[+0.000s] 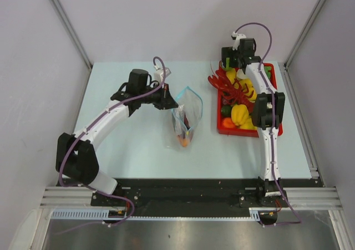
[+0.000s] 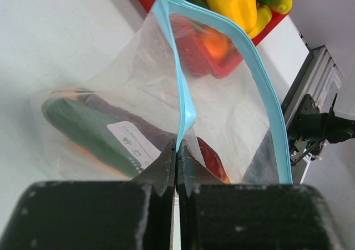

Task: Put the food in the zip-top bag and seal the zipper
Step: Pick up the fake fruit from the bin.

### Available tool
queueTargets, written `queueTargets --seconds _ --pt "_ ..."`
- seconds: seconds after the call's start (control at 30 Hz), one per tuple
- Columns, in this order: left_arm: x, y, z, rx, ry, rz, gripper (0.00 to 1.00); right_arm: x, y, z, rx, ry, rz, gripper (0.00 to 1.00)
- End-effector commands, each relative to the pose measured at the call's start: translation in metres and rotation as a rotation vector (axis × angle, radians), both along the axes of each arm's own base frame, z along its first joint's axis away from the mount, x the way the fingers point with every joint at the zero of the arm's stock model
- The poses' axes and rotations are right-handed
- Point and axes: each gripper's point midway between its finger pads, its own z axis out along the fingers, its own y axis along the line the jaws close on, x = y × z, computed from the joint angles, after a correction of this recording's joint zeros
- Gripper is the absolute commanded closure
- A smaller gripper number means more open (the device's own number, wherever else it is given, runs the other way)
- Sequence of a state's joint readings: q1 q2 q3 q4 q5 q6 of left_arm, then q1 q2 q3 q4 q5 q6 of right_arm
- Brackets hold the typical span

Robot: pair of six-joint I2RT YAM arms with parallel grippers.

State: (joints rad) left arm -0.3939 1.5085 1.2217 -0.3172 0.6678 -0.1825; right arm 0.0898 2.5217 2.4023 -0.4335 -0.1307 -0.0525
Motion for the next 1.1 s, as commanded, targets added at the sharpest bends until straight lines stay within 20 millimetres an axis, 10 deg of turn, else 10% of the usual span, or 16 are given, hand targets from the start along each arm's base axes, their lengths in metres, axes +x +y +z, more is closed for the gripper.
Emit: queueTargets --seconds 0.0,0.2,0.37,0.67,0.87,1.07 --pt "0.012 0.001 0.014 -0.005 -0.046 0.010 1.00 0.007 0.003 -0.003 0.006 -0.029 0.000 0.00" --pt "0.014 0.002 0.013 0.004 -0.048 0.015 1.00 0.009 0.005 -0.006 0.032 -0.030 0.021 0.09" --pt "0.015 0.002 0.014 0.003 -0.051 0.014 1.00 0.006 0.000 0.007 0.068 -0.029 0.013 0.38" --pt "0.016 -0.001 0.020 -0.019 -0.066 0.010 1.00 -0.031 -0.010 0.136 0.196 -0.144 0.052 0.81" --pt "0.015 -0.004 0.023 -0.043 -0.064 0.001 1.00 -0.126 0.056 0.214 0.280 -0.139 0.316 0.90" --pt "0.012 -0.007 0.032 -0.082 -0.068 -0.012 1.00 -0.247 0.146 0.203 0.168 -0.101 0.644 0.92"
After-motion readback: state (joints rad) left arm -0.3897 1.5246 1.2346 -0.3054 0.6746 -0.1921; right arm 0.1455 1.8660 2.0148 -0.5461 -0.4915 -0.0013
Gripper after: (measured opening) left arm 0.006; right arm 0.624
